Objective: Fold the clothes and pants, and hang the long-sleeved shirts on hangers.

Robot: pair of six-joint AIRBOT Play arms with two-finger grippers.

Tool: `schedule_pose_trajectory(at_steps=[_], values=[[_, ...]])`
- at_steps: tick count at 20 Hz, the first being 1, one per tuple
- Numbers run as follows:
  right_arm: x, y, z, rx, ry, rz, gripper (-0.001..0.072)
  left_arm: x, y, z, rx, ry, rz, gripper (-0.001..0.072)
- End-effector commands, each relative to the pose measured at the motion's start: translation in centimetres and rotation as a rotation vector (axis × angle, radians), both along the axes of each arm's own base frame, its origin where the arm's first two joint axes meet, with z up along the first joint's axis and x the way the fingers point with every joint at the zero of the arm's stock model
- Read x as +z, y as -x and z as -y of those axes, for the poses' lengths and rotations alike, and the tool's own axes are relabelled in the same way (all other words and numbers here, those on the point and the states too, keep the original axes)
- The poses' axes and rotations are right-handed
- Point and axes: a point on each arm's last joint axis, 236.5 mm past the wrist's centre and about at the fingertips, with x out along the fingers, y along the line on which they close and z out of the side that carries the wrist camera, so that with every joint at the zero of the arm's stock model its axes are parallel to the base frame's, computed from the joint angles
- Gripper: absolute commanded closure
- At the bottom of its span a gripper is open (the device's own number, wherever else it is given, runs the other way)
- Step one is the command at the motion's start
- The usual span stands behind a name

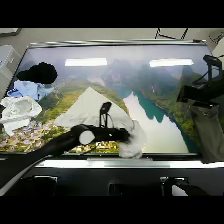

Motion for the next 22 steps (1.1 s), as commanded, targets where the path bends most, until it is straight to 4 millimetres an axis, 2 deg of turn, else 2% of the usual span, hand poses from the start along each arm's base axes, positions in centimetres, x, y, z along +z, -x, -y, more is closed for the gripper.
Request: schedule_pose_trajectory(at_steps=[1,2,3,4,6,8,10,11,12,14,16,17,19,22], values=[[0.2,-0.4,0.5,-0.01,0.022,0.024,0.0038,-2.0,1.4,3.2,-0.128,-0.014,-0.074,-0.0004],[0.0,-0.6,0.4,-0.012,0.016,0.019,0.0037,-0.2,-0.6,2.3,-0.18,-0.019,-0.029,-0.0004],[-0.4,-0.6,0.2,-0.011,0.005,0.004,0.0036,1.4,-2.8,0.5,-0.205,-0.04,-0.002,-0.0004],[-1.0,-0.6,-0.2,-0.011,-0.014,-0.02,0.0036,2.7,-5.6,-2.3,-0.209,-0.078,0.013,-0.0004],[-3.0,-0.1,-1.0,-0.002,-0.052,-0.086,0.0035,4.4,-11.2,-9.2,-0.149,-0.161,0.023,-0.0004],[-6.1,1.1,-1.8,0.009,-0.089,-0.16,0.0035,4.4,-16.1,-17.7,-0.01,-0.235,-0.005,-0.0003],[-9.5,3.0,-2.8,0.033,-0.129,-0.245,0.0035,3.3,-18.4,-25.1,0.123,-0.267,-0.077,-0.0003],[-10.9,4.1,-3.4,0.043,-0.154,-0.287,0.0035,2.6,-19.0,-28.1,0.18,-0.271,-0.113,-0.0003],[-12.3,5.1,-4.2,0.058,-0.185,-0.321,0.0034,1.8,-19.5,-30.9,0.239,-0.271,-0.146,-0.0003],[-14.2,6.7,-5.5,0.075,-0.244,-0.369,0.003,0.2,-19.9,-35.0,0.327,-0.269,-0.194,-0.0003],[-15.8,7.5,-6.3,0.077,-0.277,-0.383,0.0027,-1.6,-19.8,-37.4,0.378,-0.269,-0.238,-0.0003],[-16.6,7.7,-6.5,0.066,-0.285,-0.382,0.0027,-2.6,-19.6,-37.9,0.389,-0.269,-0.262,-0.0003],[-17.9,7.9,-6.7,0.047,-0.293,-0.375,0.0027,-4.8,-19.1,-38.0,0.371,-0.276,-0.309,-0.0003],[-19.3,8.8,-7.2,0.037,-0.312,-0.393,0.0028,-7.8,-19.0,-36.5,0.338,-0.287,-0.352,-0.0003]])
